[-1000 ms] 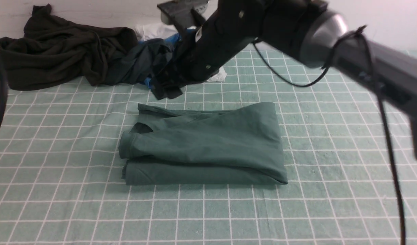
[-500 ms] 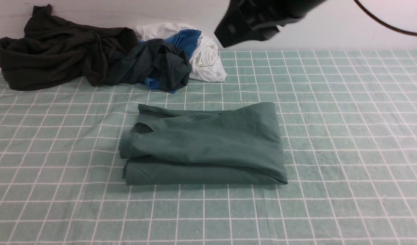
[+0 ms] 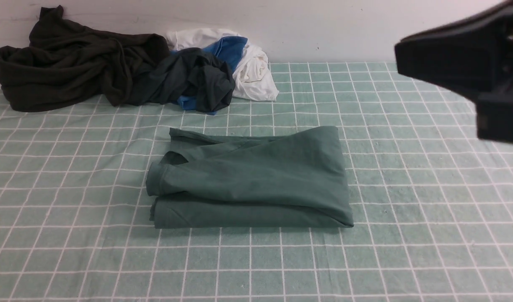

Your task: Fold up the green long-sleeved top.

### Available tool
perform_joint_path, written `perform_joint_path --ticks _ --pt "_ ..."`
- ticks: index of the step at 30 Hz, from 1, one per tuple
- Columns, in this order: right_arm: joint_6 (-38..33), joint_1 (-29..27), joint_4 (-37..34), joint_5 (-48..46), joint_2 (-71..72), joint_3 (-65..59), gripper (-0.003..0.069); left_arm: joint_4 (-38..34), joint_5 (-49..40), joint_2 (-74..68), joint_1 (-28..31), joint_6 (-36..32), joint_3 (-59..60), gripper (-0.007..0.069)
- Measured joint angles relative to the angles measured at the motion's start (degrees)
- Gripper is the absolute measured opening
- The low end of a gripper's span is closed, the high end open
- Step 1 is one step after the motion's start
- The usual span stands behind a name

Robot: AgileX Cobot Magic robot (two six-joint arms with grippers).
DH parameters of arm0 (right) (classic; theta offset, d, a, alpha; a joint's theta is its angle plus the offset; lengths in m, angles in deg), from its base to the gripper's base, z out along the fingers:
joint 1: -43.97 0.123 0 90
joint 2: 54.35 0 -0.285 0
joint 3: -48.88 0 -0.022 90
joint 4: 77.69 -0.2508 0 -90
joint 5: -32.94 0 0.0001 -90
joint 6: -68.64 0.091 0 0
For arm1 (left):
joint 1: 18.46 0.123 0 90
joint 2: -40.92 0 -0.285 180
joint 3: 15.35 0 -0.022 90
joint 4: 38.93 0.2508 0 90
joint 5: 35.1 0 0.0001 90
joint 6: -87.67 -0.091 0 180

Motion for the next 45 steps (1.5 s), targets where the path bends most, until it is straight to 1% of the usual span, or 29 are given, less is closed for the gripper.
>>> perform_joint_path --ticks 6,10,19,21,24,26,27,28,29,30,32,33,34,37,38,42,45 --pt "0.2 0.0 0.1 -1.4 2.2 -3.6 -0.0013 0.1 0.0 0.0 0.0 0.0 0.0 -0.0003" --pt "0.2 0.0 0.1 -4.0 2.2 -3.9 -0.0013 0.1 0.0 0.0 0.0 0.0 0.0 -0.0003" --pt "0.2 0.0 -0.8 -5.6 2.2 -3.9 -0.0014 0.1 0.0 0.0 0.0 0.0 0.0 -0.0003" --pt "0.2 0.0 -1.2 -4.3 2.2 -5.0 -0.0014 0.1 0.0 0.0 0.0 0.0 0.0 -0.0003" --pt "0.9 0.0 -0.6 4.2 4.0 -11.4 -0.0014 0.1 0.0 0.0 0.0 0.0 0.0 -0.0003" --pt "2.0 -1.2 1.4 11.6 7.4 -18.3 -0.0014 0.1 0.0 0.0 0.0 0.0 0.0 -0.0003" --pt "2.1 -1.4 1.5 11.6 7.8 -18.9 -0.0014 0.1 0.0 0.0 0.0 0.0 0.0 -0.0003" --pt "2.8 -3.4 2.7 16.0 10.9 -23.2 -0.0014 0.1 0.0 0.0 0.0 0.0 0.0 -0.0003" --pt "3.2 -4.9 3.4 17.4 12.4 -25.7 -0.0014 0.1 0.0 0.0 0.0 0.0 0.0 -0.0003" --pt "4.0 -7.8 4.2 19.9 16.2 -29.2 -0.0014 0.1 0.0 0.0 0.0 0.0 0.0 -0.0003" --pt "5.6 -12.8 5.1 21.4 21.6 -34.3 -0.0014 0.1 0.0 0.0 0.0 0.0 0.0 -0.0003" --pt "5.8 -14.0 5.3 21.4 22.3 -35.3 -0.0014 0.1 0.0 0.0 0.0 0.0 0.0 -0.0003" --pt "7.2 -18.1 6.2 22.0 27.5 -38.9 -0.0014 0.1 0.0 0.0 0.0 0.0 0.0 -0.0003" --pt "10.3 -25.0 8.6 22.4 35.5 -45.4 -0.0014 0.1 0.0 0.0 0.0 0.0 0.0 -0.0003" --pt "11.6 -28.1 9.7 22.5 39.6 -48.9 -0.0014 0.1 0.0 0.0 0.0 0.0 0.0 -0.0003" --pt "16.0 -34.5 11.6 22.5 48.9 -58.3 -0.0014 0.1 0.0 0.0 0.0 0.0 0.0 -0.0003" --pt "17.7 -36.4 12.2 22.5 52.9 -63.0 -0.0014 0.1 0.0 0.0 0.0 0.0 0.0 -0.0003"
